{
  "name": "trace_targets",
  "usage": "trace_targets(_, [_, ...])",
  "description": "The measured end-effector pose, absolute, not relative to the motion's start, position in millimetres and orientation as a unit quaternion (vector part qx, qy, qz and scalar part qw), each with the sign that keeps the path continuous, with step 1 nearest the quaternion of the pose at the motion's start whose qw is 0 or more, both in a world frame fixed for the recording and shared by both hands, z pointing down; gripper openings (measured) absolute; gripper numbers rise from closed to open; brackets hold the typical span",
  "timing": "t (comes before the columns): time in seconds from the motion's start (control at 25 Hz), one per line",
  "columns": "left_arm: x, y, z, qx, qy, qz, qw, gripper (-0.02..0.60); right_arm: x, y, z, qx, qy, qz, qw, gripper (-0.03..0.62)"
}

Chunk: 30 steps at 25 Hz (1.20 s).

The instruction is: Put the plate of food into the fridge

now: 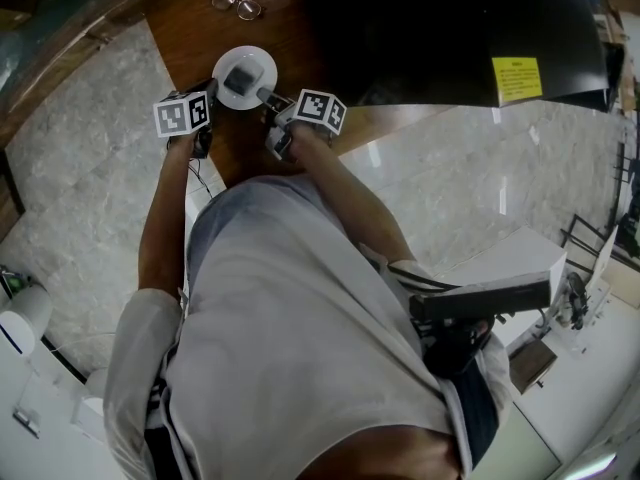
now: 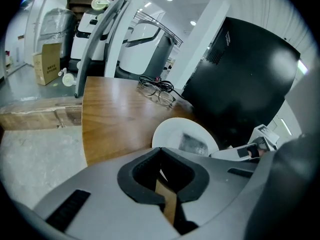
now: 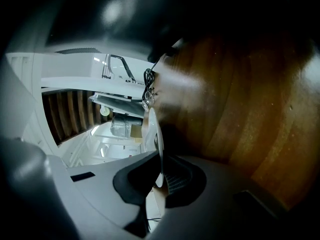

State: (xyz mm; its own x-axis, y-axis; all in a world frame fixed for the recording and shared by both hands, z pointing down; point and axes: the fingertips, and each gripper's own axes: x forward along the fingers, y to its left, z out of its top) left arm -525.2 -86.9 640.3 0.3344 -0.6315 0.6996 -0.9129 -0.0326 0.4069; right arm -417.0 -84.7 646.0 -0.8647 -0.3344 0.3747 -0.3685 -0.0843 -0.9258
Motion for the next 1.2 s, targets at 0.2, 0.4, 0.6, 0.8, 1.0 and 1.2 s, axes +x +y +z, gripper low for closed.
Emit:
trace_targets(0.2, [-527,-77,637,0.693,-0.553,0.182,0.425,0.017,-414,-77,646,0.253,-0.671,0.697,0.015,0.026])
trace_targets(0.4, [-540,-77,622,0.689,-0.566,0.152,0.426,0.017,-409,-73,648,0.253,-0.665,0.703,0.019,0.025])
trace_targets(0.6, [-541,-63,610,0.687,-0.578,0.136,0.419,0.017,-393,-51,646,0.247,-0.666,0.703,0.025,0.025])
trace_targets(0.8, [-540,-52,611,0.684,-0.575,0.137,0.427,0.017,-391,-46,632,0.231,-0.674,0.701,0.015,0.025])
trace_targets(1.0, [-531,-45,608,0.693,-0.560,0.140,0.431,0.017,-388,-41,605,0.203,-0.687,0.698,-0.007,0.025])
trace_targets(1.2, [-514,-38,590,0.714,-0.543,0.132,0.422,0.017,-388,-46,575,0.186,-0.694,0.695,-0.030,0.025])
